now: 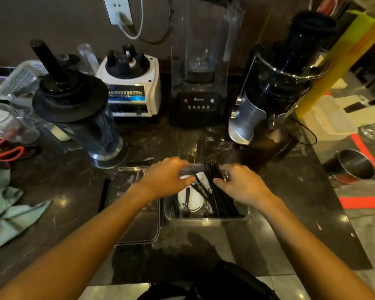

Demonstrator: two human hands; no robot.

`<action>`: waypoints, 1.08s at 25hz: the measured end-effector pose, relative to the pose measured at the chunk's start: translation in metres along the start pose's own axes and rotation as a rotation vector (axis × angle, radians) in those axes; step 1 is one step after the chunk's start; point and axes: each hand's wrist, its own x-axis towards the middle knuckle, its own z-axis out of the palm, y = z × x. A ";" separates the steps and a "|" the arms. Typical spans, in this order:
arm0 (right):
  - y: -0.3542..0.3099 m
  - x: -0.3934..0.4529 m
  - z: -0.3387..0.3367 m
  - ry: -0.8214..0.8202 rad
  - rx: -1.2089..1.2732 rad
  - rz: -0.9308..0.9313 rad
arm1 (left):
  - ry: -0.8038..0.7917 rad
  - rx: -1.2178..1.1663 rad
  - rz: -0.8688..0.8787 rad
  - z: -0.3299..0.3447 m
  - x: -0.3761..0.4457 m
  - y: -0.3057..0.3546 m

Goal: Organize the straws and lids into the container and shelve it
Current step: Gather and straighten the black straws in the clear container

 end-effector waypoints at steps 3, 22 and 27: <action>0.012 -0.004 0.016 -0.062 0.022 0.043 | -0.088 -0.018 -0.019 0.023 -0.001 -0.001; 0.039 -0.016 0.046 -0.136 0.175 0.088 | 0.062 -0.454 -0.385 0.094 -0.019 0.006; 0.037 -0.015 0.068 -0.201 0.161 0.204 | 0.028 -0.568 -0.459 0.102 -0.014 0.010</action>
